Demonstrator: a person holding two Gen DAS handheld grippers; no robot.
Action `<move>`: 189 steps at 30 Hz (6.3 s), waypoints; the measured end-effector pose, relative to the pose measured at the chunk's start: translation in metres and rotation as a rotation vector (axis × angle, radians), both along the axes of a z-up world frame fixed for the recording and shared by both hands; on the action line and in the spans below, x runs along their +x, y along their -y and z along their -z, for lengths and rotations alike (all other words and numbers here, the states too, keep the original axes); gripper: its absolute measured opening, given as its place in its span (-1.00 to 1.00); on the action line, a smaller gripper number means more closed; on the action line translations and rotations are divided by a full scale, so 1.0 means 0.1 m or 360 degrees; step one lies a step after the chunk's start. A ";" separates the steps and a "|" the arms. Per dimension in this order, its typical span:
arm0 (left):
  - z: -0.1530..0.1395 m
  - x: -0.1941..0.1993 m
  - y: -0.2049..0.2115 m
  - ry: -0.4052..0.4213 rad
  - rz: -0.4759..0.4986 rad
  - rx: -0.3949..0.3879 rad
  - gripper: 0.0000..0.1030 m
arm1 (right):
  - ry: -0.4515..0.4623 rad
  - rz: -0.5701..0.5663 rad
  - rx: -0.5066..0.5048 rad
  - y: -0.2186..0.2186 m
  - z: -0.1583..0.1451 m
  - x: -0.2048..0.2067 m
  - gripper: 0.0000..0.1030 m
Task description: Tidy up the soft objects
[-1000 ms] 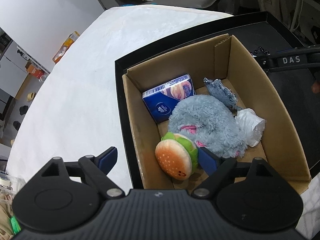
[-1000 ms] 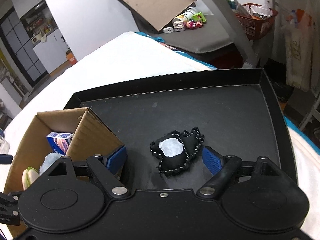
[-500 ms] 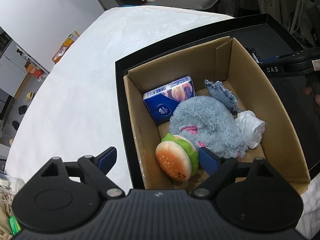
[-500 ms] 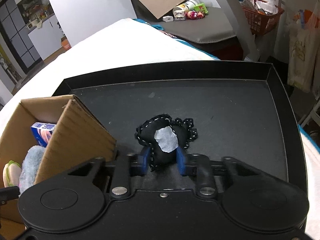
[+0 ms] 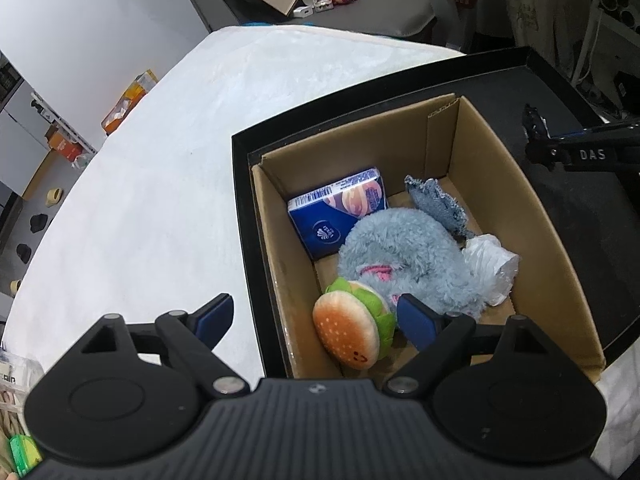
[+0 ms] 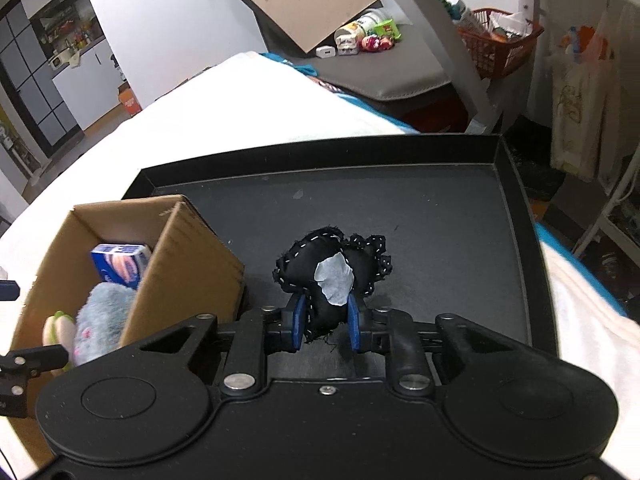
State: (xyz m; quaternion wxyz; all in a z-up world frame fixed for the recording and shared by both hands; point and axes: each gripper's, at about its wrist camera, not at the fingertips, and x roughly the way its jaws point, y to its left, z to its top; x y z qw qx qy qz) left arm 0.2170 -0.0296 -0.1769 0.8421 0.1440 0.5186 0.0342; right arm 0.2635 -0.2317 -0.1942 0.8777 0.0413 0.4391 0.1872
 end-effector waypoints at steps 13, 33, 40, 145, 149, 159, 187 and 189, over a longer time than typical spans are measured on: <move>-0.21 -0.15 -0.09 0.0078 0.0011 -0.0092 0.70 | 0.0097 -0.0033 -0.0011 -0.08 -0.58 -0.30 -0.57; -0.31 -0.45 -0.40 0.0231 -0.0040 -0.0256 0.62 | 0.0166 -0.0195 -0.0085 -0.60 -1.00 -0.68 -0.53; -0.19 -0.54 -0.48 0.0258 -0.0041 -0.0321 0.34 | 0.0131 -0.0245 -0.0127 -0.81 -0.95 -0.73 -0.53; -1.74 -1.60 -0.38 0.0317 0.0140 -0.0454 0.74 | 0.0281 0.0094 0.0176 0.12 -2.05 -2.27 1.00; -1.86 -1.73 -0.41 0.0351 0.0128 -0.0464 0.74 | 0.0253 0.0141 0.0187 0.16 -2.12 -2.36 1.00; -2.08 -2.05 -0.38 0.0422 0.0135 -0.0513 0.86 | 0.0250 0.0203 0.0214 0.23 -2.28 -2.65 1.00; -2.12 -2.52 -0.43 0.0481 0.0103 -0.0604 0.99 | 0.0162 0.0227 0.0250 -0.03 -2.36 -3.03 1.00; -2.11 -2.53 -0.44 0.0482 0.0102 -0.0607 0.99 | 0.0173 0.0207 0.0239 -0.06 -2.37 -3.06 1.00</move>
